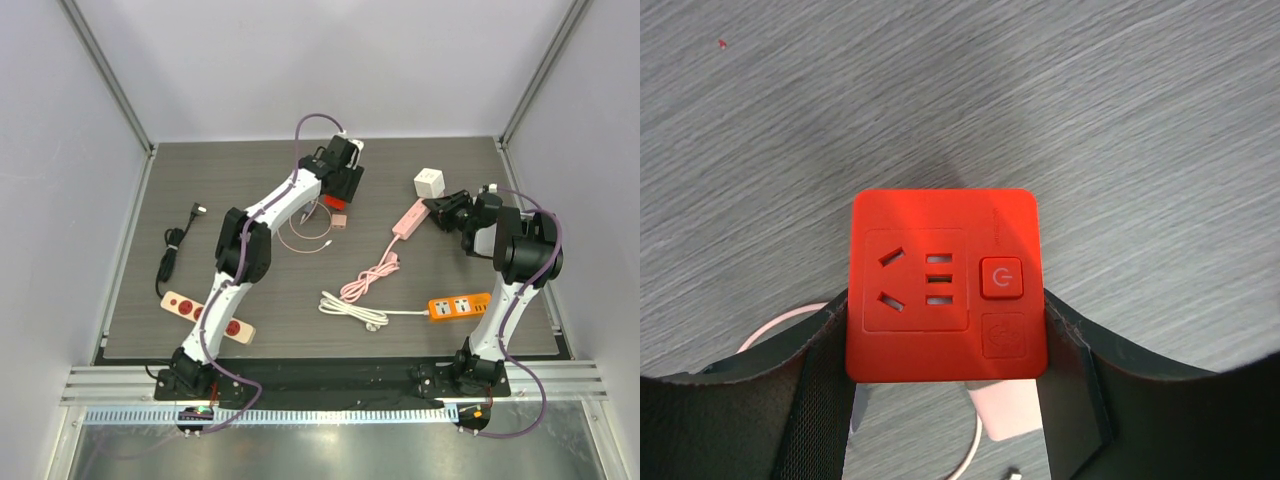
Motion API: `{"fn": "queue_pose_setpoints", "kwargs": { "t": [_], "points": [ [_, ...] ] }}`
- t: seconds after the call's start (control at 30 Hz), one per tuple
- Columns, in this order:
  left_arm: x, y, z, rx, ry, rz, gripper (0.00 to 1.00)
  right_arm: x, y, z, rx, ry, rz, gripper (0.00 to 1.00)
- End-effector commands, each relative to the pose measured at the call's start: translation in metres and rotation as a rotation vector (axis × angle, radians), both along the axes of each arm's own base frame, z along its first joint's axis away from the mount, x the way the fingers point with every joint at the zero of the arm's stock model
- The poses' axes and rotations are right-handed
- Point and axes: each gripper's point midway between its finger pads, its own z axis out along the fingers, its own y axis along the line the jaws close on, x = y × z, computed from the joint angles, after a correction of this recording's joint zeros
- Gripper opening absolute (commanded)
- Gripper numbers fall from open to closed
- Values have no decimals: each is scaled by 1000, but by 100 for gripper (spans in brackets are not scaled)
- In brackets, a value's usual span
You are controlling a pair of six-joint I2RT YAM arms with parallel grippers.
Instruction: Pull the plug off the socket
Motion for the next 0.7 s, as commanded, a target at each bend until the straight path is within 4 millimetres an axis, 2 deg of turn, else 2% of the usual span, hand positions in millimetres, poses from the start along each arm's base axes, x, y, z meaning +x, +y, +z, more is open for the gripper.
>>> {"fn": "queue_pose_setpoints", "kwargs": {
  "t": [0.0,0.13,0.2,0.23,0.3,0.37,0.4,0.43,0.47,0.5,0.53,0.67],
  "points": [
    [14,2,13,1,-64,16,52,-5,-7,-22,-102,53,-9,1],
    [18,6,16,9,-80,40,70,-4,-5,-21,-98,48,-5,1],
    [20,6,24,-3,-96,49,88,-5,-5,-22,-96,50,-4,1],
    [19,6,23,-10,-95,56,90,-5,-6,-22,-95,51,-6,1],
    [23,2,39,-51,-136,68,92,-5,-5,-22,-93,50,-4,1],
    [21,1,40,-85,-139,80,93,-5,-4,-23,-92,51,-1,1],
    [25,-3,58,-131,-181,84,94,-5,-5,-23,-91,49,-2,1],
    [21,-4,52,-143,-174,82,94,-5,-4,-23,-88,47,2,1],
    [21,-7,56,-178,-183,86,94,-5,-4,-22,-82,44,0,1],
    [24,-14,79,-249,-234,72,94,-4,-4,-22,-80,42,0,1],
    [18,-15,69,-264,-213,74,93,-4,-3,-22,-79,43,2,1],
    [12,-24,83,-342,-256,46,90,-3,-1,-23,-70,41,9,1]
  ]
}}
